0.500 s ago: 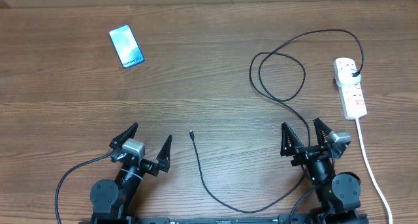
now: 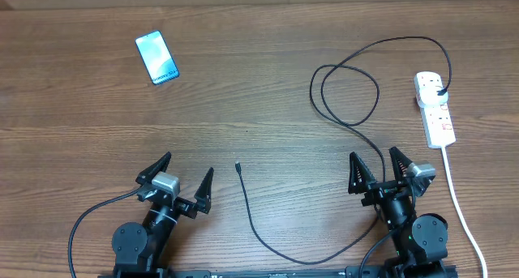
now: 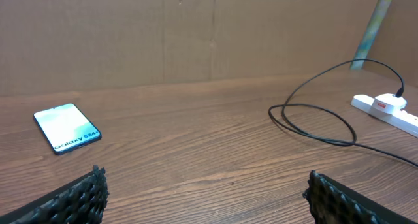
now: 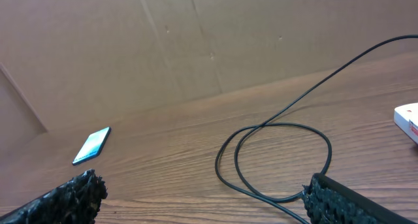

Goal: Plug charger to phone and switch on socket

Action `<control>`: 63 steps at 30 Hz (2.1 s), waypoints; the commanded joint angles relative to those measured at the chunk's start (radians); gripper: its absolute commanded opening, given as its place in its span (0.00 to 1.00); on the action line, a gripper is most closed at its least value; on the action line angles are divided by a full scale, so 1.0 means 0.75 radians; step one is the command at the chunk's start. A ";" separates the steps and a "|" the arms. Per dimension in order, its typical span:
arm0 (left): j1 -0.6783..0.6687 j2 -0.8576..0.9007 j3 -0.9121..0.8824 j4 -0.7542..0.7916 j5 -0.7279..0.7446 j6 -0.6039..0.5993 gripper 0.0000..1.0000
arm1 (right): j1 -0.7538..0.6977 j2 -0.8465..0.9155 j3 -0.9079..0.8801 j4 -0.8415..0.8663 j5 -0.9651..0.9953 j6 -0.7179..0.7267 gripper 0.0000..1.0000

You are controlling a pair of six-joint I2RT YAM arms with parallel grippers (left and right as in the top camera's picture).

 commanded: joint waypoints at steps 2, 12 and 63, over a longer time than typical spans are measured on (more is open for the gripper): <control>0.008 -0.010 -0.005 -0.002 -0.009 -0.014 1.00 | -0.008 -0.013 -0.014 0.007 -0.002 -0.005 1.00; 0.008 -0.010 -0.005 -0.003 -0.009 -0.014 1.00 | -0.008 -0.013 -0.014 0.007 -0.002 -0.005 1.00; 0.007 -0.010 0.040 0.124 0.030 -0.319 0.99 | -0.008 -0.013 -0.014 0.008 -0.002 -0.005 1.00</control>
